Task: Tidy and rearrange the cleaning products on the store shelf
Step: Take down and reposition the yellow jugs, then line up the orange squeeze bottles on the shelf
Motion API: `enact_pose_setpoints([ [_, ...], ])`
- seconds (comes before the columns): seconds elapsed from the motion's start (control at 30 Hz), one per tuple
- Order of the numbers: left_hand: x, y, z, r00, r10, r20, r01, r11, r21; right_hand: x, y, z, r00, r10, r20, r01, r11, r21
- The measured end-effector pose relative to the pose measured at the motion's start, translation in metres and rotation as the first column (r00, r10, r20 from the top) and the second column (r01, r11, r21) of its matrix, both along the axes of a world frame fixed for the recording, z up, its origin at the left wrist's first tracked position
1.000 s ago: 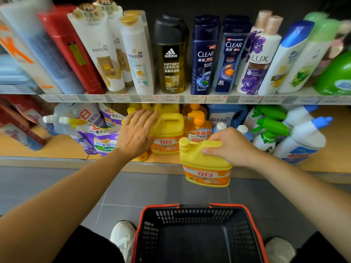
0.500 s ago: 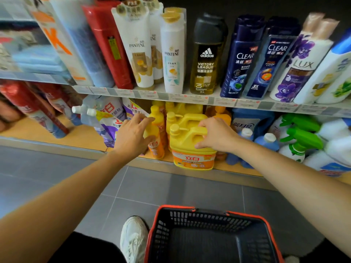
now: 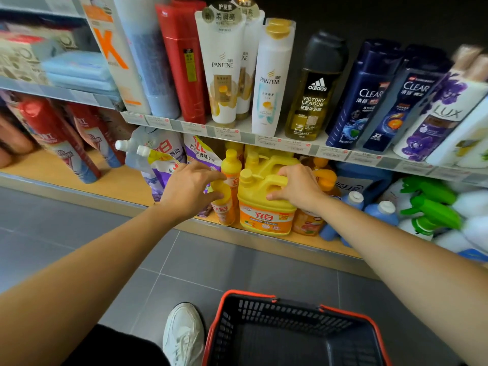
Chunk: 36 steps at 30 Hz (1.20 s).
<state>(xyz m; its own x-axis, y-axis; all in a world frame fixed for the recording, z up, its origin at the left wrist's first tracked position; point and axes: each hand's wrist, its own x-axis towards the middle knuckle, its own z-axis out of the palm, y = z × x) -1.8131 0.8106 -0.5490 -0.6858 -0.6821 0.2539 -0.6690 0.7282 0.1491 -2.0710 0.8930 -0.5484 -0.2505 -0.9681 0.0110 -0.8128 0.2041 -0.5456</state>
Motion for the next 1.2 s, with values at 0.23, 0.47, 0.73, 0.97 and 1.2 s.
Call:
enact_pose_setpoints([
  [0.23, -0.004, -0.002, 0.0, 1.0, 0.002, 0.005, -0.002, 1.0, 0.01, -0.002, -0.009, -0.011, 1.0, -0.021, -0.01, 0.02, 1.0, -0.023],
  [0.47, -0.012, 0.003, 0.014, 0.998, -0.012, -0.056, 0.014, 0.999, 0.04, -0.007, -0.001, -0.01, 0.991, 0.031, -0.131, -0.034, 0.999, -0.017],
  [0.73, -0.02, 0.033, 0.057, 0.948, -0.038, -0.316, 0.131, 0.951, 0.281, -0.008, 0.06, 0.015, 0.989, 0.135, -0.06, -0.144, 0.976, -0.165],
  [0.97, -0.037, 0.074, 0.092, 0.876, -0.039, -0.481, 0.28, 0.854, 0.44, 0.012, 0.134, 0.035, 0.959, 0.166, 0.231, -0.141, 0.982, -0.123],
  [1.2, -0.07, 0.114, 0.1, 0.737, 0.207, -0.643, 0.4, 0.634, 0.662, 0.028, 0.174, 0.033, 0.848, 0.1, 0.521, -0.028, 0.989, -0.144],
])
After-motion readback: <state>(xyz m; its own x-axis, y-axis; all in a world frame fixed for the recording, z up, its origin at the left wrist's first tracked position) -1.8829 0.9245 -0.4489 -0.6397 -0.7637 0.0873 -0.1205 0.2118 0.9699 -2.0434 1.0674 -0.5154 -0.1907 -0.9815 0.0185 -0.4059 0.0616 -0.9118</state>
